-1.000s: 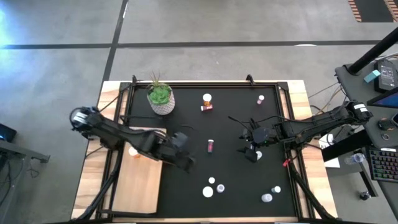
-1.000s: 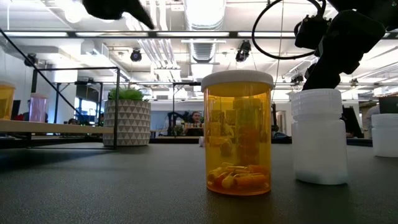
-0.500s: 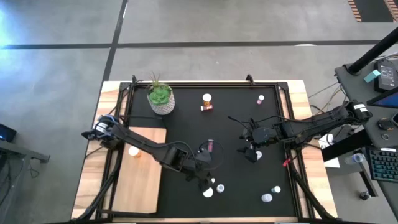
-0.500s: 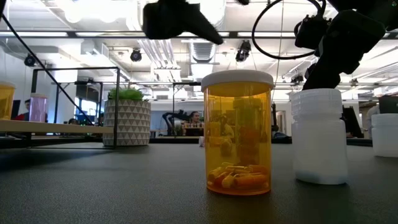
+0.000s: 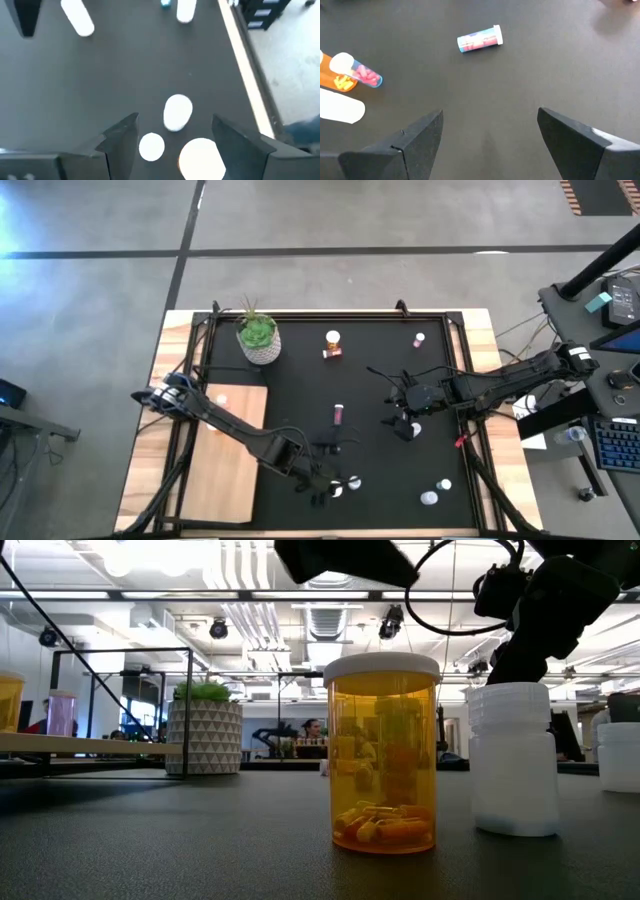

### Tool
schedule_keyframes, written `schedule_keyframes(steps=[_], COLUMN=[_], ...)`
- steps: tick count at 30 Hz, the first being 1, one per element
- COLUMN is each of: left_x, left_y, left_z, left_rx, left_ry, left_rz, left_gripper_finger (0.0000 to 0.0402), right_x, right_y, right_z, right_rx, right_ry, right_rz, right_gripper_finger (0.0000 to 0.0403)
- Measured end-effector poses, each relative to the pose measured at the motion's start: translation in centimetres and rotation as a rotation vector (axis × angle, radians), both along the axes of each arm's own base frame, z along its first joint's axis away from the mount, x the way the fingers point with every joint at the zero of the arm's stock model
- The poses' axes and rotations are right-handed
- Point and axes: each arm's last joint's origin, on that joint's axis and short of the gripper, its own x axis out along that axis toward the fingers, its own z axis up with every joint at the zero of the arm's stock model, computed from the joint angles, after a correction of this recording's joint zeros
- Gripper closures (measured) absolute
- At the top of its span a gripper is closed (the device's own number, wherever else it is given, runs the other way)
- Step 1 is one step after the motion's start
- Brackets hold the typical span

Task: Pick and place medicine bottles onto shelf by color
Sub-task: Put the bottom left blue pill bottle on the shelf

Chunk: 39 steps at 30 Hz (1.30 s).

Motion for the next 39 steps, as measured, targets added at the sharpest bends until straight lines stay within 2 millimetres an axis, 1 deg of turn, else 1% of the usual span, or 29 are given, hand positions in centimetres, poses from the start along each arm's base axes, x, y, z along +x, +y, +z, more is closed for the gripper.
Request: schedule_keyframes(steps=[5, 10, 14, 21, 27, 35, 39], left_x=[0.2, 0.4, 0.6, 0.9, 1.0, 1.0, 1.0], left_y=[0.1, 0.2, 0.2, 0.8, 0.9, 1.0, 1.0], left_z=[-1.0, -2.6, -3.4, -3.7, -3.7, -3.8, -3.8], left_rx=[0.012, 0.035, 0.038, 0.034, -0.010, -0.137, -0.168], left_ry=[0.023, 0.060, 0.068, 0.073, 0.078, 0.093, 0.098], left_rz=[0.007, 0.006, 0.009, 0.030, 0.071, 0.197, 0.228], left_gripper_finger=[0.0171, 0.0171, 0.0171, 0.0171, 0.0171, 0.0171, 0.0171], right_x=[0.0, 0.0, 0.0, 0.0, 0.0, 0.0, 0.0], right_y=[0.0, 0.0, 0.0, 0.0, 0.0, 0.0, 0.0], right_z=[0.0, 0.0, 0.0, 0.0, 0.0, 0.0, 0.0], right_rx=[0.000, 0.000, 0.000, 0.000, 0.000, 0.000, 0.000], right_ry=[0.000, 0.000, 0.000, 0.000, 0.000, 0.000, 0.000], right_rz=[0.000, 0.000, 0.000, 0.000, 0.000, 0.000, 0.000], right_gripper_finger=[0.0087, 0.0087, 0.0087, 0.0087, 0.0087, 0.0087, 0.0087])
